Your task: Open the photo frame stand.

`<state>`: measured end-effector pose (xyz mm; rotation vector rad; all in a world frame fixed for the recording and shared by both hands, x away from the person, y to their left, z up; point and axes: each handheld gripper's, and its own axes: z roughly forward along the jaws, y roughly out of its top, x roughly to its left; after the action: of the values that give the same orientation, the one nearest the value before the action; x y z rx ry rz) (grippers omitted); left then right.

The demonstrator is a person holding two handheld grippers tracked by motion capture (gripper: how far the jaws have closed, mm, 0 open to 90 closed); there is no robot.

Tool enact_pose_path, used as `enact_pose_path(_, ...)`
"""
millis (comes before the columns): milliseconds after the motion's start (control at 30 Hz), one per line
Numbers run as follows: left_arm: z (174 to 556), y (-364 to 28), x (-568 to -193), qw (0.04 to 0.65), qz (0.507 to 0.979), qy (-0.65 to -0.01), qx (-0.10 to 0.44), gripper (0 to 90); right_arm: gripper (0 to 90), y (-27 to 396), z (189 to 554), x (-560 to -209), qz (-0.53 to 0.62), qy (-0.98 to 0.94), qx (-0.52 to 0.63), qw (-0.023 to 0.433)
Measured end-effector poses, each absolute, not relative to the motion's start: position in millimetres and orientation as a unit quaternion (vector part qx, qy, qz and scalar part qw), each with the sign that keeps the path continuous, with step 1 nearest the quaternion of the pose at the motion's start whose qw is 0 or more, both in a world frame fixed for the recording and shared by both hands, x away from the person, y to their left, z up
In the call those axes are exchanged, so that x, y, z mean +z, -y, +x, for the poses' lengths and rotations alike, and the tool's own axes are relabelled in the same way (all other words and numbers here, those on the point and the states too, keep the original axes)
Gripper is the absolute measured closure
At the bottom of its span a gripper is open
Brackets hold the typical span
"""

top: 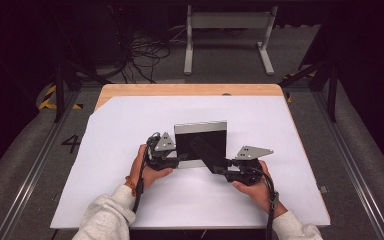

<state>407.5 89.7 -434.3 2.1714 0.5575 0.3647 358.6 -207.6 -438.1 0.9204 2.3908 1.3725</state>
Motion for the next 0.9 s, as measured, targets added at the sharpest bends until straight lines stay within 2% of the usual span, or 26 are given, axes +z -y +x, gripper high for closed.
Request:
enact_pose_path(167,406.2,-94.5,-431.0,0.437,0.860,-0.218,0.146,61.9,61.6,207.7,356.8,-439.2,0.310,-0.821,0.464,0.121)
enact_pose_path(300,405.4,-93.6,-429.4,0.447,0.857,-0.215,0.140,51.2,61.9,207.3,356.3,-438.6,0.305,-0.827,0.457,0.124)
enact_pose_path(533,409.0,-89.2,-431.9,0.451,0.857,-0.214,0.129,38.8,61.9,207.0,356.7,-439.6,0.292,-0.839,0.439,0.133)
enact_pose_path(600,410.0,-89.8,-432.6,0.456,0.854,-0.216,0.125,42.1,62.1,206.5,356.5,-441.4,0.292,-0.842,0.432,0.138)
enact_pose_path(767,407.8,-88.0,-432.7,0.466,0.848,-0.217,0.128,58.5,62.3,206.3,355.4,-442.2,0.289,-0.846,0.426,0.142)
enact_pose_path(900,408.0,-88.7,-433.7,0.468,0.847,-0.217,0.125,61.0,62.1,206.4,353.5,-441.5,0.285,-0.848,0.423,0.142)
